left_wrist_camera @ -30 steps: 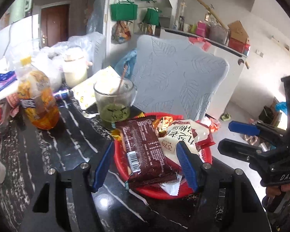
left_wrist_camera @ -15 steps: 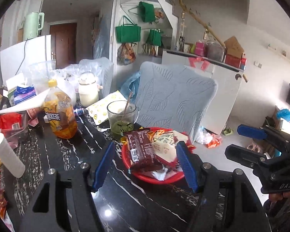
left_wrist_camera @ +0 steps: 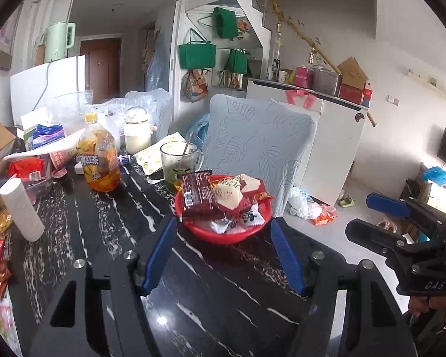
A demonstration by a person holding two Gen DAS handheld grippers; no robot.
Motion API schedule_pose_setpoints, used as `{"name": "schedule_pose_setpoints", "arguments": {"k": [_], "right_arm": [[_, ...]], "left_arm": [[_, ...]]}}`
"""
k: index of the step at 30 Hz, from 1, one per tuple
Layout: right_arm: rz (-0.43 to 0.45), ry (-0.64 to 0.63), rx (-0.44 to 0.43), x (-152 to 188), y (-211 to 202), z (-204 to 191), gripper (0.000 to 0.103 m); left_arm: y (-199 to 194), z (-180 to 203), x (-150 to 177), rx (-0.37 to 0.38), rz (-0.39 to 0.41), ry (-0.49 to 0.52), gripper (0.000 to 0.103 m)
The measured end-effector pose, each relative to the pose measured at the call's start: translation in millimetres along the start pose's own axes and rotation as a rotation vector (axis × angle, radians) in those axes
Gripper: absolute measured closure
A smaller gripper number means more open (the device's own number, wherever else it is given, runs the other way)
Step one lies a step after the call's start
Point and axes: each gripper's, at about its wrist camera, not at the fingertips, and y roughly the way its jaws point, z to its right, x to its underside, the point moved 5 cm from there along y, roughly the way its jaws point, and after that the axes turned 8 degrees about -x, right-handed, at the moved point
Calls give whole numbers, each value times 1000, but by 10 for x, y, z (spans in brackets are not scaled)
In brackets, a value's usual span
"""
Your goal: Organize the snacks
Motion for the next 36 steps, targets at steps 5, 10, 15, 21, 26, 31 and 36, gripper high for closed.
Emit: {"name": "schedule_pose_setpoints", "arguments": {"k": [5,10,15,21,26,31,36], "right_arm": [[-8,-20,13,190,-85,-7,21],[21,-54,14,312,-245,-31,21],[36,-74,6,340,-316,-60,21],[60,-95,26,338,-380,-39,21],[53,-98,18,359,-382,-46,21],[42,-73,4,374,-393,-18,21],[38,-74,21,385,-392,0,21]], "left_arm": [[-102,79,137,1,4,-18,38],[-214,186,230,-29,28,-14,38],[-252,240,273,-39,30,-20,38],[-227,294,265,-39,26,-6,38],[-236,320,261,-37,34,-4,38],[-186,340,262,-47,15,-7,38],[-118,367,260,-27,-3,-11,38]]}}
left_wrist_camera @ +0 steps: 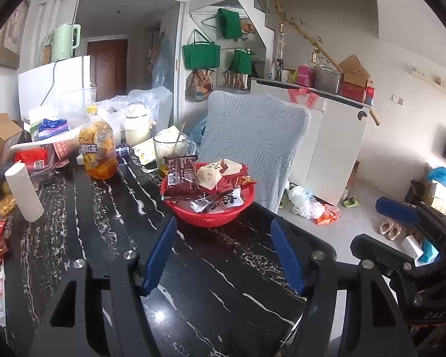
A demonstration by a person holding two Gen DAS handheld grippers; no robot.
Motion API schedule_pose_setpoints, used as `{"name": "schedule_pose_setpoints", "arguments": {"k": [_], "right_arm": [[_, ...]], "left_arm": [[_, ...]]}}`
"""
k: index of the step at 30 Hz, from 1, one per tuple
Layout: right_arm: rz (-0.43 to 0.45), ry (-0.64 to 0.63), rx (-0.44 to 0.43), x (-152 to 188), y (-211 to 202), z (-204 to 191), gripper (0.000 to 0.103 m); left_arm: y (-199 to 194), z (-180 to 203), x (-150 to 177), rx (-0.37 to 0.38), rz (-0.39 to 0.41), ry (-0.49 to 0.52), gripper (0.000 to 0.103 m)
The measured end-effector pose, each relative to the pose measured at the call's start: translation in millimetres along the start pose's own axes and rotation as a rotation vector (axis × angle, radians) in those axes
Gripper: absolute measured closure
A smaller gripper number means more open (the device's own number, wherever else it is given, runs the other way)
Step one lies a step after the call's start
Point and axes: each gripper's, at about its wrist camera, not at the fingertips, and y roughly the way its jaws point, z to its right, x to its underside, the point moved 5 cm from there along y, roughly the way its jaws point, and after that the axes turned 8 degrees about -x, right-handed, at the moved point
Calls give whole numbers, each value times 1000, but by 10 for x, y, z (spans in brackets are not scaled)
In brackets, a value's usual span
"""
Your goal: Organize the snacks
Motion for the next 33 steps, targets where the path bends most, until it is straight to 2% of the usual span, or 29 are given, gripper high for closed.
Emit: {"name": "schedule_pose_setpoints", "arguments": {"k": [4,11,15,22,27,33], "right_arm": [[-5,1,13,5,4,20,21],[-14,17,26,37,-17,72,21],[-15,24,22,36,-23,85,21],[-25,27,21,62,-8,88,20],[-22,22,25,62,-11,81,17],[-31,20,35,72,2,94,17]], "left_arm": [[6,13,-8,5,-7,-5,38],[-37,17,-37,-41,15,5,38],[-36,5,-59,-75,0,-9,38],[-40,11,-74,-67,3,-12,38],[-32,5,-40,-110,1,5,38],[-50,14,-4,-97,-5,3,38]]}}
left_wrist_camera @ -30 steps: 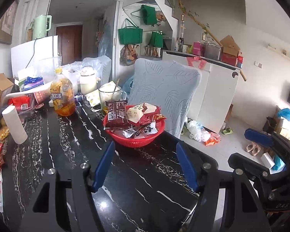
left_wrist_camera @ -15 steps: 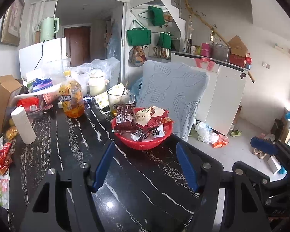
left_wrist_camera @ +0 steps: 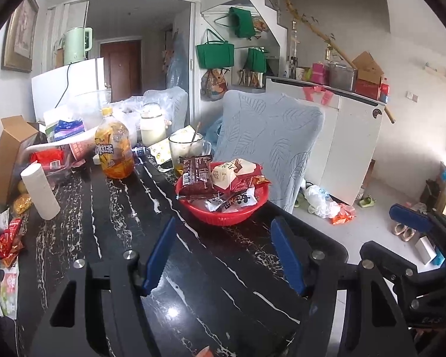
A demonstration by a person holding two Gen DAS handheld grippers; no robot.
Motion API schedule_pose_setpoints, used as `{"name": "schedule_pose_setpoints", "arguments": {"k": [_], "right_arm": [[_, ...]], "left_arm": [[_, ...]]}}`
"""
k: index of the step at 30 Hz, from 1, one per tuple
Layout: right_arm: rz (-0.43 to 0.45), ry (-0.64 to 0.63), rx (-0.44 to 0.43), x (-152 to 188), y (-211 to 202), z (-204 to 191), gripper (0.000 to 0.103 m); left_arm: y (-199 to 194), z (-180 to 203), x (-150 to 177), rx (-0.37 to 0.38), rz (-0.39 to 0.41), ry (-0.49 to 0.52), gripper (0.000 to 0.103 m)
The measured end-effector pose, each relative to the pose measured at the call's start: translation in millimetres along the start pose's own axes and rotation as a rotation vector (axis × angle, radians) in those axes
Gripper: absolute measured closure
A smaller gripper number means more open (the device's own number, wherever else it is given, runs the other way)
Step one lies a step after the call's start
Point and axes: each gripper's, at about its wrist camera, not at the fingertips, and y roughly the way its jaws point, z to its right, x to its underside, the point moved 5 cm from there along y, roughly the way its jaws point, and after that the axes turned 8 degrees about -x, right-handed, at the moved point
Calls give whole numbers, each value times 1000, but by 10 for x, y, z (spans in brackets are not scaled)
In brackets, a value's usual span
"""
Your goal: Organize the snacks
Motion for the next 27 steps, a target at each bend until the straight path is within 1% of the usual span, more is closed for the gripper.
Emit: {"name": "schedule_pose_setpoints", "arguments": {"k": [7,9,12,16,27], "right_arm": [[-10,6,2,11,11,19,17],[-13,4,2,11,18,15,17],[-15,4,5,13,25,29,17],[-22,12,10,29,40,53,17],[-24,5,11,40,53,44,17]], "left_arm": [[27,10,36,-6,-23,4,38],[27,5,37,-5,-19,6,38],[13,14,45,-26,-16,18,38],[-9,20,44,-18,-16,12,38],[-35,1,33,-46,-8,16,38]]}}
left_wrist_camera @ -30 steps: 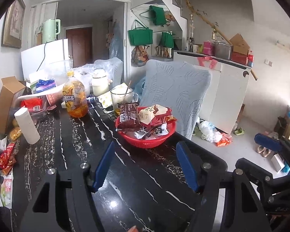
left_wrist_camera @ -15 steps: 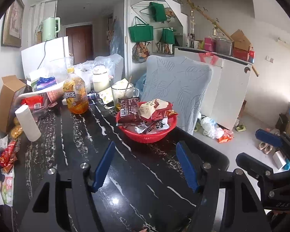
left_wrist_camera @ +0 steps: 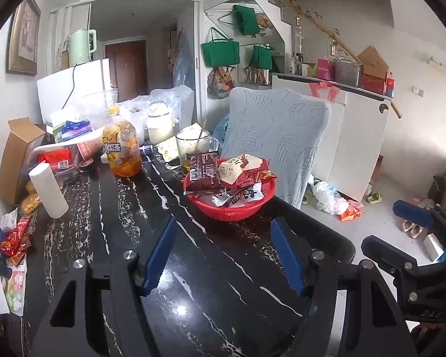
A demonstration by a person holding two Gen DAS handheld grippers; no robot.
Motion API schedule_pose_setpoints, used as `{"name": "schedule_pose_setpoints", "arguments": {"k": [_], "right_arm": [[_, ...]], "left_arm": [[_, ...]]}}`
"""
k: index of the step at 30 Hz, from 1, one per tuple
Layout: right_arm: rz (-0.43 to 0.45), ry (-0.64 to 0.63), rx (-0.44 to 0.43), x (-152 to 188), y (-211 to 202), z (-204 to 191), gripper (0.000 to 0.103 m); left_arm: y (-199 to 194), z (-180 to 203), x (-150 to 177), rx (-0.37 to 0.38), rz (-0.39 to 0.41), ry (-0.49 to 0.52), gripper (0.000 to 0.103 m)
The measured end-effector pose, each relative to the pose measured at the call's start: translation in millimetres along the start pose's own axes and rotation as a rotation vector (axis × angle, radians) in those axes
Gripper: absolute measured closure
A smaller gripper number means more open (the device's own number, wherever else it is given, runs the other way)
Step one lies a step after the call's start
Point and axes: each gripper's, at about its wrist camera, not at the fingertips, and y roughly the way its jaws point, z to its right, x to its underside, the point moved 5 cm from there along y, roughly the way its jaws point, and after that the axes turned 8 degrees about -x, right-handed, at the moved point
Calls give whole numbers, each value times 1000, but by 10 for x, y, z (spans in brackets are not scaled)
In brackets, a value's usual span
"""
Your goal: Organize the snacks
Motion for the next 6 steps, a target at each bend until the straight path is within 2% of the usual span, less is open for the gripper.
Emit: {"name": "schedule_pose_setpoints", "arguments": {"k": [6], "right_arm": [[-3,-3,-5,19,16,-13,17]], "left_arm": [[-6,4,4,15,1,-1,38]]}}
